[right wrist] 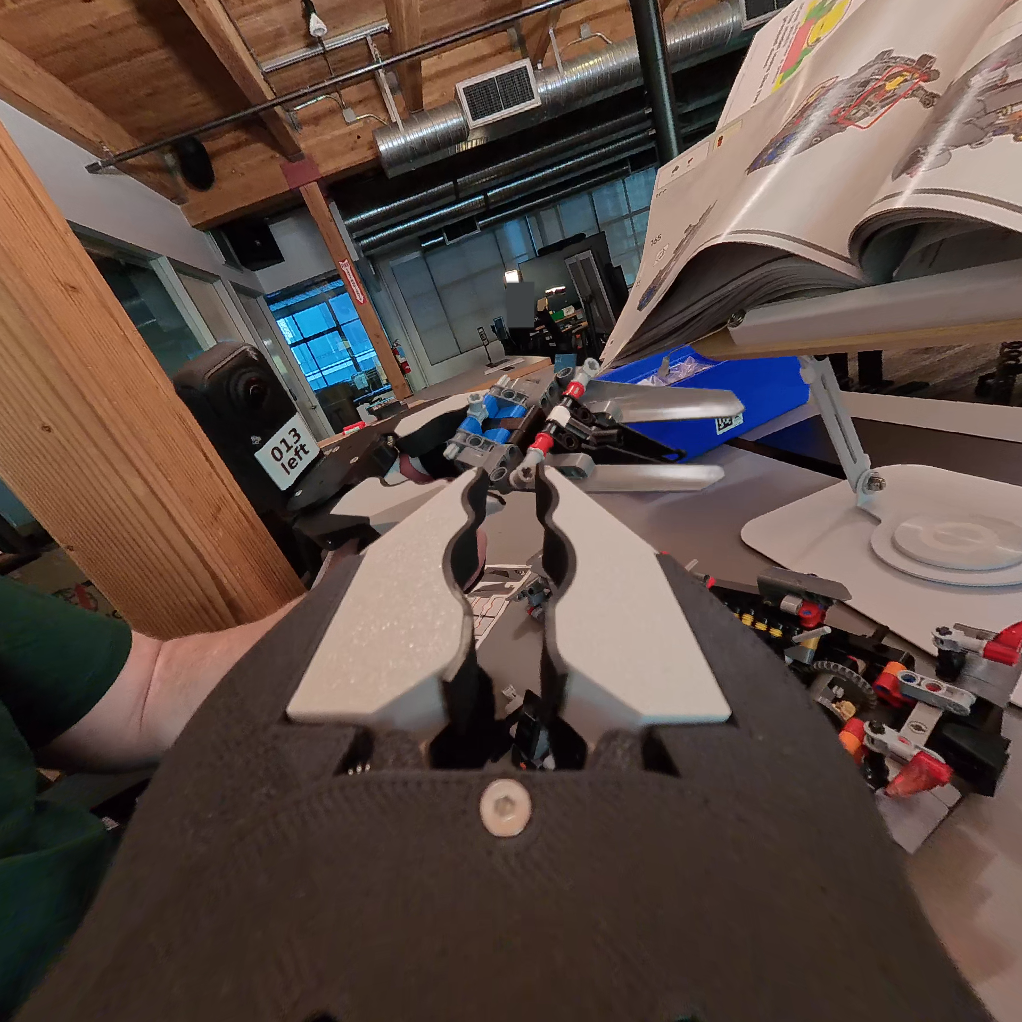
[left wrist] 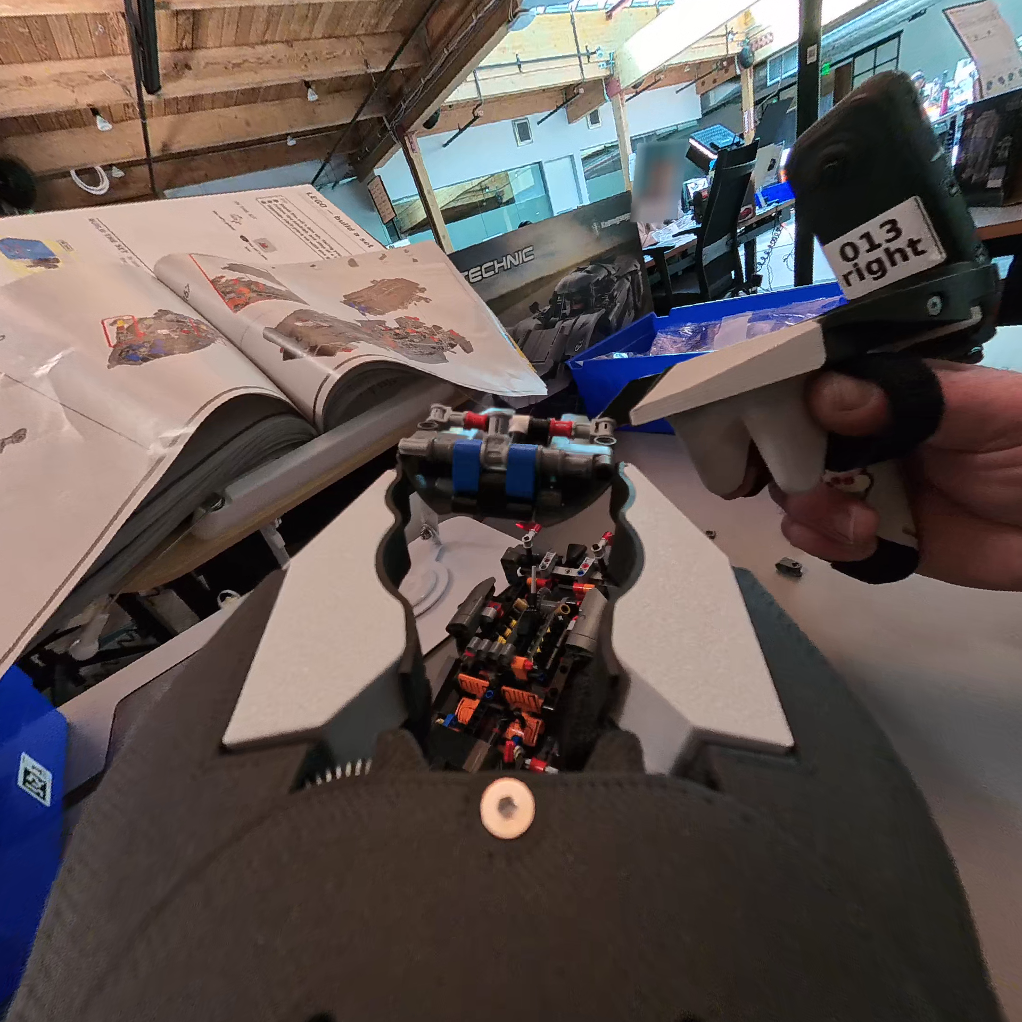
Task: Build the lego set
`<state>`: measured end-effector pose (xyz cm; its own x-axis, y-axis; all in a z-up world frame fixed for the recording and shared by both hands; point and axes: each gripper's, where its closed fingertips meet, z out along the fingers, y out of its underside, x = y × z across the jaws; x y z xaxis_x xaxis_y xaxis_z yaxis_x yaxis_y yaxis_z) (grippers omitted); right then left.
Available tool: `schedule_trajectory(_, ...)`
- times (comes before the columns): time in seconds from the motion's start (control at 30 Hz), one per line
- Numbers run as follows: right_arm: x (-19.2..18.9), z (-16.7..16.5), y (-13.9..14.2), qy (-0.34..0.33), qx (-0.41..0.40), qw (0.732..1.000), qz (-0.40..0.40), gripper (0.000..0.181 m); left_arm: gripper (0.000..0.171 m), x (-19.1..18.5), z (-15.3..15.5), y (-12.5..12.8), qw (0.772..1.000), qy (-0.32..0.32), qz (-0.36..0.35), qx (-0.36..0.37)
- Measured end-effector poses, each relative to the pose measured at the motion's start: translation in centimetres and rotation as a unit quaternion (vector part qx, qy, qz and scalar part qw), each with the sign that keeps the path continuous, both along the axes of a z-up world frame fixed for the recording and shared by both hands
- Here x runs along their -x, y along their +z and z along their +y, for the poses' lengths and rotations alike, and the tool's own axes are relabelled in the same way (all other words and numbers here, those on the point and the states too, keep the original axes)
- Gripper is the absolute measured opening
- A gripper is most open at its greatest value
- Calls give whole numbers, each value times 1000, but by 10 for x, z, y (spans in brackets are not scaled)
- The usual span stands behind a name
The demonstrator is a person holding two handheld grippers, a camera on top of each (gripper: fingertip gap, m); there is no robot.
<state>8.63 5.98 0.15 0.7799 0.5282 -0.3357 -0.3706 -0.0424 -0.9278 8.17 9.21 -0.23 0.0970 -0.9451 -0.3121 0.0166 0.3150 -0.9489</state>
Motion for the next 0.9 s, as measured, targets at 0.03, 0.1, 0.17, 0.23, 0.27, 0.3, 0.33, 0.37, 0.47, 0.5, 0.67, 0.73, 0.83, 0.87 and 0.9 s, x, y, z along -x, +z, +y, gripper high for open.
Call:
schedule_trajectory(0.03,0,0,0,-2,0,1000,-1,15,71,0,1,0,1000,0,-2,4)
schedule_trajectory(0.1,-1,0,0,-4,-1,1000,-2,16,71,1,2,0,1000,-1,-3,12)
schedule_trajectory(0.17,-2,-1,1,-5,-4,1000,-2,17,71,2,4,1,1000,0,-6,19)
schedule_trajectory(0.23,0,-1,1,-1,-4,1000,-3,18,71,2,6,1,1000,-1,-8,27)
schedule_trajectory(0.27,0,0,0,1,-2,1000,-2,19,71,2,7,1,1000,-1,-9,30)
schedule_trajectory(0.3,1,1,-1,0,-1,1000,-4,19,71,2,8,1,999,-1,-10,32)
schedule_trajectory(0.33,2,1,-2,0,0,1000,-6,19,71,2,8,1,999,-1,-11,34)
schedule_trajectory(0.37,1,2,-3,-4,3,1000,-9,19,71,3,8,1,999,-2,-12,37)
schedule_trajectory(0.47,-3,3,-5,-27,3,999,-30,23,71,3,8,1,999,-7,-15,49)
schedule_trajectory(0.5,-5,4,-6,-38,4,998,-42,25,71,3,9,2,998,-9,-16,53)
schedule_trajectory(0.67,-4,10,-18,-100,12,978,-184,38,71,5,8,6,996,-26,-26,86)
schedule_trajectory(0.73,-1,14,-25,-124,18,959,-253,43,71,6,7,7,994,-36,-30,103)
schedule_trajectory(0.83,-6,21,-33,-193,20,913,-360,52,71,4,4,5,991,-52,-23,122)
schedule_trajectory(0.87,-8,23,-34,-215,19,895,-390,53,71,4,3,4,991,-55,-19,125)
schedule_trajectory(0.9,-8,23,-34,-227,16,881,-414,53,71,3,2,3,990,-58,-15,126)
